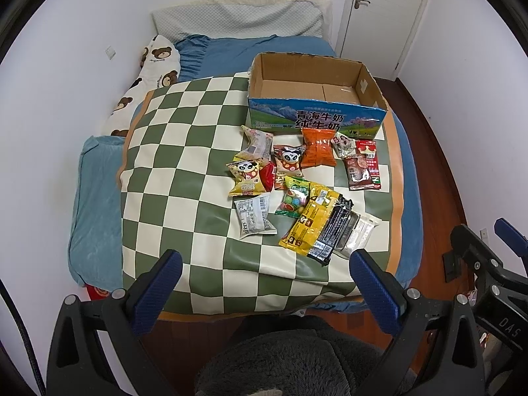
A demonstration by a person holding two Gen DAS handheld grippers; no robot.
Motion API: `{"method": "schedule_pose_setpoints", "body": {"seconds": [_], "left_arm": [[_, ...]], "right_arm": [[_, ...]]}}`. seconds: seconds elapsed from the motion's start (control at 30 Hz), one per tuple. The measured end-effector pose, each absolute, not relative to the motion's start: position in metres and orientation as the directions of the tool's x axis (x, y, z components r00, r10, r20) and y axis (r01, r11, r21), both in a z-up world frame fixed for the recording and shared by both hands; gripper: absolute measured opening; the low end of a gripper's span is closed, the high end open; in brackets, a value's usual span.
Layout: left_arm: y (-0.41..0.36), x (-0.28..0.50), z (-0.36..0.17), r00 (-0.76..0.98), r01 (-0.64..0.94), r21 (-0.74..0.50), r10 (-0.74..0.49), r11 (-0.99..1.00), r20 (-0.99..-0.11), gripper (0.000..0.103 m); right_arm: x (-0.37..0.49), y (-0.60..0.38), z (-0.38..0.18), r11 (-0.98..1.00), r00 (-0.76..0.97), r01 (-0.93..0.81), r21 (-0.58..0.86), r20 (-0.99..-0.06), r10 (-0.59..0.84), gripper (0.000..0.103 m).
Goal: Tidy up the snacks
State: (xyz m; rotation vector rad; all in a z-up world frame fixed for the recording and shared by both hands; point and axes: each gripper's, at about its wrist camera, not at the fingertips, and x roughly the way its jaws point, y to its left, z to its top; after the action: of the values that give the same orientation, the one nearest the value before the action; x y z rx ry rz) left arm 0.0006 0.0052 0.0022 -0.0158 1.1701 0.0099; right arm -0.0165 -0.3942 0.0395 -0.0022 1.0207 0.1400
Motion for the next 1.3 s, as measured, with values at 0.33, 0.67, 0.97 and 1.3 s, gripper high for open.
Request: {"method": "schedule_pose_setpoints", "body": {"seconds": [0.33, 0.67, 0.97, 1.3], "left_arm": [[0.007, -0.005, 0.004, 0.401, -0.024, -0.004, 0.006, 1.000, -0.916, 0.103], [0.008, -0.005, 0.008, 0.415, -0.022, -0.005, 0.005, 1.000, -0.910, 0.103], [0.007, -0.005, 0.011, 0.414, -0.020, -0.010, -0.001, 1.000, -0.910, 0.103], [0.007, -0.006, 0.012, 0.416, -0.018, -0.012, -0.004, 1.000, -0.909, 0.103]], "right_arm": [[-0.018, -0.392, 0.040, 0.990, 0.513, -0.122, 0.072, -0.849, 0.125, 0.103], [-0.018, -0.391, 0.041, 0.990, 0.513, -0.122, 0.073, -0.849, 0.126, 0.103], [-0.017, -0.393, 0.042, 0.990, 0.513, -0.122, 0.077, -0.849, 0.129, 0.103], [-0.018, -0.391, 0.043, 0.990, 0.515, -0.124, 0.073, -0.848, 0.127, 0.103]]}}
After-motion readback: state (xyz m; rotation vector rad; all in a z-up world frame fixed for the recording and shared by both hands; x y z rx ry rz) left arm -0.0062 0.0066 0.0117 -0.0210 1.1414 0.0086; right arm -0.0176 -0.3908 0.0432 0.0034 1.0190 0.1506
